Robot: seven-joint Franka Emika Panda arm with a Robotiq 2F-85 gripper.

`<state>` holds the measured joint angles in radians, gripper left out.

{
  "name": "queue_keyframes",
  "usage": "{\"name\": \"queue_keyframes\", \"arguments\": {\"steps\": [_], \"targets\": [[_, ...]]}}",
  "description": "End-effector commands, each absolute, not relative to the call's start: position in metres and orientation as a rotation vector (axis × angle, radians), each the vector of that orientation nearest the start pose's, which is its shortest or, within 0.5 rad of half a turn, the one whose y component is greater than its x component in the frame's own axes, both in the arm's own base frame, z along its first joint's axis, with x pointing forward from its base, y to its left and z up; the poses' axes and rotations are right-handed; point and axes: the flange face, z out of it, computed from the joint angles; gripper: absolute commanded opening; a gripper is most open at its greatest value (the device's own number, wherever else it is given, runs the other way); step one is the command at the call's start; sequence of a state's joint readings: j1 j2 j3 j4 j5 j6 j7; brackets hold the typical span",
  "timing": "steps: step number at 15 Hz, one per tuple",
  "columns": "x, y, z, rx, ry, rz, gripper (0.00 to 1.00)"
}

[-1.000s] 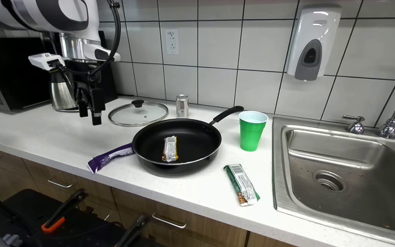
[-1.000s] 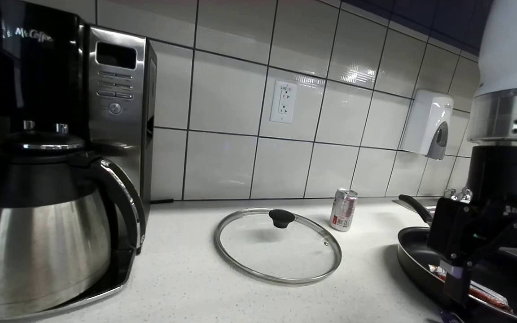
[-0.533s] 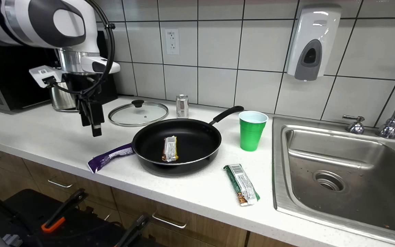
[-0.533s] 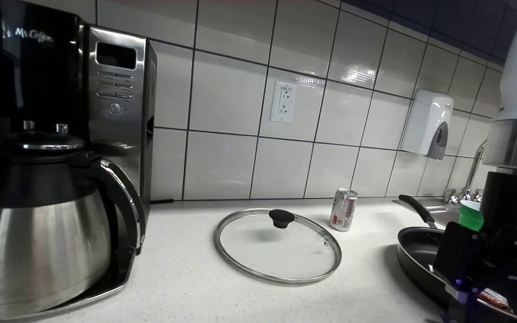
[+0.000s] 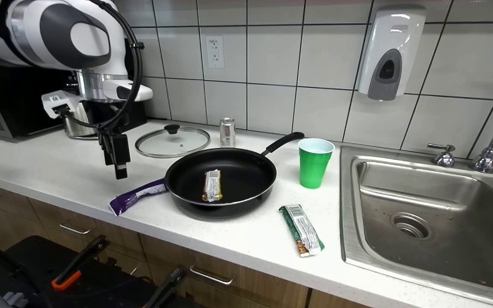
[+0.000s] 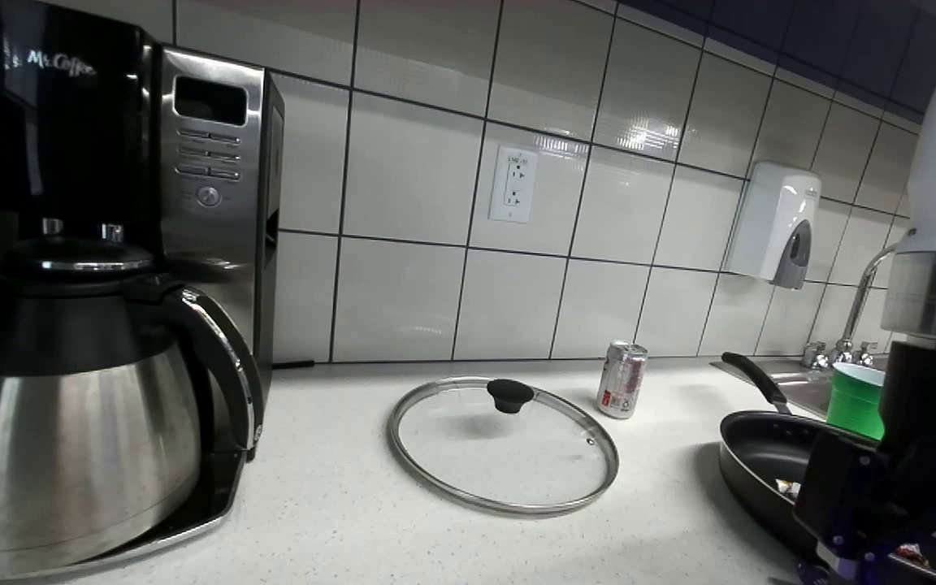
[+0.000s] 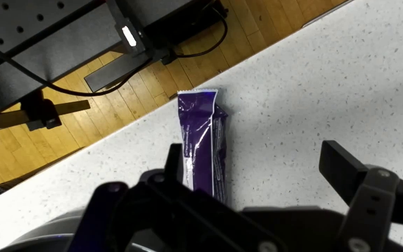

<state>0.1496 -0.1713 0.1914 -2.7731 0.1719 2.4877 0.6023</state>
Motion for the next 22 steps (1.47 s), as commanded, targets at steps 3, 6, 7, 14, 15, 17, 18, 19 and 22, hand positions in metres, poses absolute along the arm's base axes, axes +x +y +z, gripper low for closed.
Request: {"name": "queue_keyframes", "arguments": {"steps": [3,6,7,14,15,17,18,19,22], "targets": [[0.363,0.107,0.239,-3.101,0.489,0.108,1.00],[0.367,0.101,0.228,-3.136,0.375,0.078,1.00],[0.368,0.099,0.225,-3.148,0.340,0.069,1.00],[0.374,0.096,0.209,-3.151,0.257,-0.020,1.00],[0.374,0.095,0.206,-3.150,0.258,-0.022,1.00],[0.375,0.095,0.202,-3.143,0.265,-0.032,1.00],[0.375,0.095,0.200,-3.140,0.268,-0.036,1.00],[0.375,0.095,0.198,-3.135,0.272,-0.039,1.00],[0.375,0.092,0.193,-3.129,0.290,-0.038,1.00]]}}
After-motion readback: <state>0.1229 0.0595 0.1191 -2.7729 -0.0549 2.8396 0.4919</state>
